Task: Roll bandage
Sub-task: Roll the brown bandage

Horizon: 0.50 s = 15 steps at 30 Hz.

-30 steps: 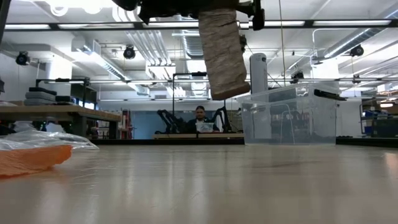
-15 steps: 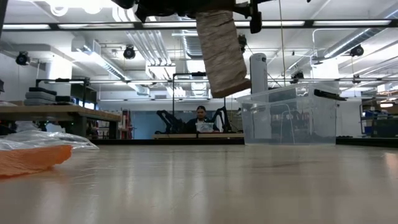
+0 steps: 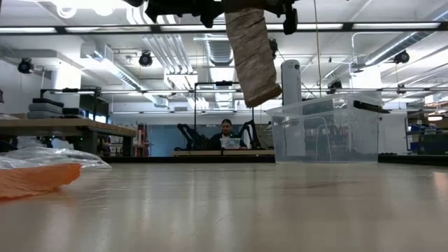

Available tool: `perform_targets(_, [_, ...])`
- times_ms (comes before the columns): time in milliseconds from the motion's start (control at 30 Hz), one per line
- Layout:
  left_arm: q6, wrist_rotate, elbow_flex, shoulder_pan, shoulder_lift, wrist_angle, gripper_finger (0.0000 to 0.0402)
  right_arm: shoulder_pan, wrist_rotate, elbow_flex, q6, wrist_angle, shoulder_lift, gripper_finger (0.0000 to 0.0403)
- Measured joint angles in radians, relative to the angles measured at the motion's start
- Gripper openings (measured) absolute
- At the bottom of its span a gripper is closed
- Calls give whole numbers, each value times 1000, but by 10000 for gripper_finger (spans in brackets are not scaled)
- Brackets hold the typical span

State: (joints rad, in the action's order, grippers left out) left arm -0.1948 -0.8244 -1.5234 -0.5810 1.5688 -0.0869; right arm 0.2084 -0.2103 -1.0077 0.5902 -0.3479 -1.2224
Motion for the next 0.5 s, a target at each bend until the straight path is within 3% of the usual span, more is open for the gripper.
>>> perform_targets(233, [171,-73,0,-1,13,14,307,-21,1,0,-120,-12,1,135])
perform_targets(500, [293,-115,0,7,61,83,305,-51,1,0,-208,-46,1,135])
